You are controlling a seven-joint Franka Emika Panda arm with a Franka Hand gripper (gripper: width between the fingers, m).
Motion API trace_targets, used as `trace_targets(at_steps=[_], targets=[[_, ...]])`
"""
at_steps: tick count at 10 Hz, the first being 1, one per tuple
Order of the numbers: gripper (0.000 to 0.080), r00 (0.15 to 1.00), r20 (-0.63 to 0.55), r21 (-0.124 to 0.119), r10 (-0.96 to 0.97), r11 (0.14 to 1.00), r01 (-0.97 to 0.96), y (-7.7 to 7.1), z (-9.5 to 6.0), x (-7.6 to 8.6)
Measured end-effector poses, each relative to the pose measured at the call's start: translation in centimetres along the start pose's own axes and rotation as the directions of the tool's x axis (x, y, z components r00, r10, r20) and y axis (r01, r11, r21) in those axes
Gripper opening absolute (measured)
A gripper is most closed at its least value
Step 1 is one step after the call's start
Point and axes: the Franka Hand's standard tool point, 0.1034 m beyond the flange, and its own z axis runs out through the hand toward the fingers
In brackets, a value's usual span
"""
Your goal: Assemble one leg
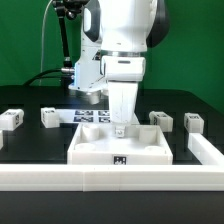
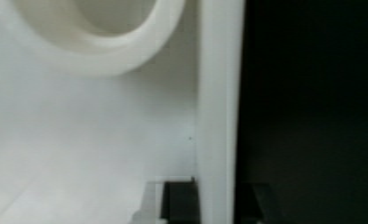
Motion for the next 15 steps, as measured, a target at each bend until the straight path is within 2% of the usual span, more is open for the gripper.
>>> trace_targets(at_steps=[2, 4, 5, 8, 9, 11, 12, 13, 14, 15], targets=[[0.0051, 1.000, 0.000, -0.002, -0.024, 1.000, 0.024, 0.2, 0.0, 0.4], [0.0051, 0.998, -0.005, -0.009, -0.057, 0.998, 0.057, 0.6, 0.0, 2.2], [0.0051, 0.998, -0.006, -0.006, -0.062, 0.998, 0.062, 0.9, 0.0, 3.4], [0.0051, 0.999, -0.002, 0.005, -0.034, 0.999, 0.034, 1.8, 0.0, 5.2], [0.0051, 0.999, 0.005, 0.013, -0.032, 0.999, 0.032, 2.2, 0.0, 5.2], [0.0051, 1.000, 0.005, 0.014, -0.030, 0.999, 0.030, 2.2, 0.1, 5.1], [0.0243, 1.000, 0.005, 0.014, -0.030, 0.999, 0.030, 2.2, 0.1, 5.1], [0.0380, 1.000, 0.005, 0.014, -0.030, 0.999, 0.030, 2.2, 0.1, 5.1], [0.0380, 1.000, 0.005, 0.014, -0.030, 0.999, 0.029, 2.2, 0.1, 5.1], [0.0569, 1.000, 0.005, 0.014, -0.030, 0.999, 0.029, 2.2, 0.1, 5.1]])
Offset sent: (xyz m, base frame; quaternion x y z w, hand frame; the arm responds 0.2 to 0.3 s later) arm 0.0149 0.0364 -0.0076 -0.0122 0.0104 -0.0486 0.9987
